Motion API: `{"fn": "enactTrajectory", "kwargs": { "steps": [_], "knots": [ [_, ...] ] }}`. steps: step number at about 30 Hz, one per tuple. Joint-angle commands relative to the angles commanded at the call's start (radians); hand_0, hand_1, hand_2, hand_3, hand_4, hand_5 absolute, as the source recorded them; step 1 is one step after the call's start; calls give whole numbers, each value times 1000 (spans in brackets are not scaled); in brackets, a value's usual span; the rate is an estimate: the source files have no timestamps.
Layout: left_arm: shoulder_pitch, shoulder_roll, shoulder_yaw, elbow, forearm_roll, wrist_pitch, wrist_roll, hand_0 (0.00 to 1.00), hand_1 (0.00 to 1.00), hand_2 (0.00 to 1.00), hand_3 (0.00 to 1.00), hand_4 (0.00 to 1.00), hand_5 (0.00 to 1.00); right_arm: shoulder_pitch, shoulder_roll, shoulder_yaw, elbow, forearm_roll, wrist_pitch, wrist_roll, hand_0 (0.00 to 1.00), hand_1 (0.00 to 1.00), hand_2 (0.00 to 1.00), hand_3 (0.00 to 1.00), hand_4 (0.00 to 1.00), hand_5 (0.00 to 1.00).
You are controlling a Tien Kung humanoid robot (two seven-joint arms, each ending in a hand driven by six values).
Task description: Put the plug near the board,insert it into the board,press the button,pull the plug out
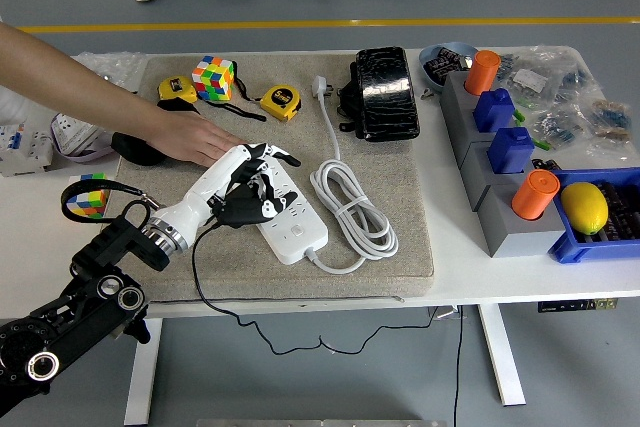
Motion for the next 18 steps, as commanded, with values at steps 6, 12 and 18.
{"fn": "enactTrajectory", "kwargs": {
  "steps": [6,12,18],
  "knots": [
    [-3,-11,-22,41,200,78,30,493,569,576,597,998,391,1,0,0,0,0,0,0,488,537,523,506,816,339],
    [-2,-16,-30,72,424,60,188,606,675,669,704,998,495,1,-2,-2,0,1,0,0,488,537,523,506,816,340],
    [-4,-20,-18,96,486,3,276,611,686,690,713,998,552,3,-3,-4,1,1,1,0,489,537,523,505,816,341]
  ]
}}
